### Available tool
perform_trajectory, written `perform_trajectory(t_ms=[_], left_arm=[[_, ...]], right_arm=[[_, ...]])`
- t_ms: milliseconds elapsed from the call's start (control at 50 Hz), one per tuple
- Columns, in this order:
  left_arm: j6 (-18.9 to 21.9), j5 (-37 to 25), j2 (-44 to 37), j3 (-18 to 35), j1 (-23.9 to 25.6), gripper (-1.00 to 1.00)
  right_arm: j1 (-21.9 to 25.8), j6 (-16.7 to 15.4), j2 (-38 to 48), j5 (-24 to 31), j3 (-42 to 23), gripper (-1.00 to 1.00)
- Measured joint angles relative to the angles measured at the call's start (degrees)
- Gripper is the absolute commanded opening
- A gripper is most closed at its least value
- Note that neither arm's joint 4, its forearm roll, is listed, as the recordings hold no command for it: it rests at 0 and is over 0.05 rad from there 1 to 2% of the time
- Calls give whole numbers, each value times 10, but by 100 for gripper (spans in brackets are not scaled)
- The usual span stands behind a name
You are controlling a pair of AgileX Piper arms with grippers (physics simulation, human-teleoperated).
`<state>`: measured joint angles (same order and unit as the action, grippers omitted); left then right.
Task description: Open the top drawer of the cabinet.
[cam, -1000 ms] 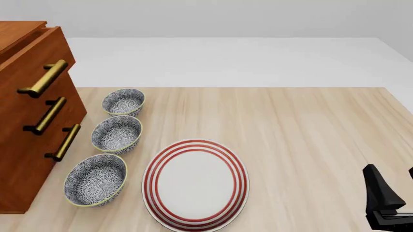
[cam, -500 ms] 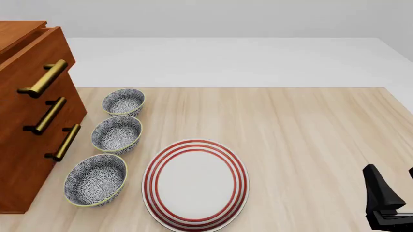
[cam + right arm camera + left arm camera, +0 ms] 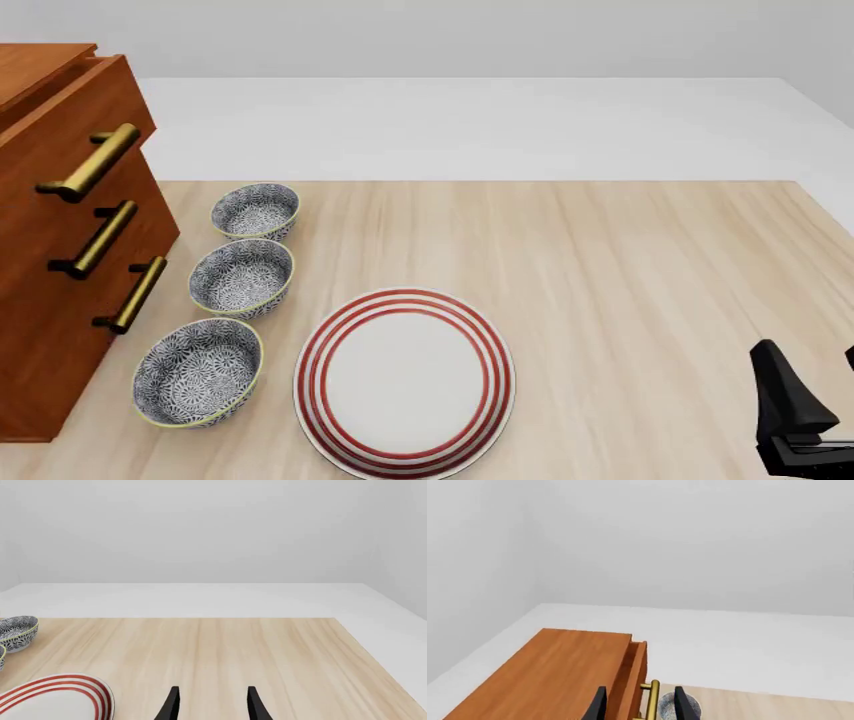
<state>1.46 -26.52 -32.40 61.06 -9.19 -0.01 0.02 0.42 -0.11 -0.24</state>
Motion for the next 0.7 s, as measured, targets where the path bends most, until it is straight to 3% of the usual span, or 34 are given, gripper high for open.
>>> perform_trajectory(t_ms=[160, 700], left_arm=[[-25, -22, -25, 26, -5, 100], [-43, -84, -82, 95, 1, 100]], right_arm=[[0, 0, 0, 0, 0, 100], [0, 0, 0, 0, 0, 100]])
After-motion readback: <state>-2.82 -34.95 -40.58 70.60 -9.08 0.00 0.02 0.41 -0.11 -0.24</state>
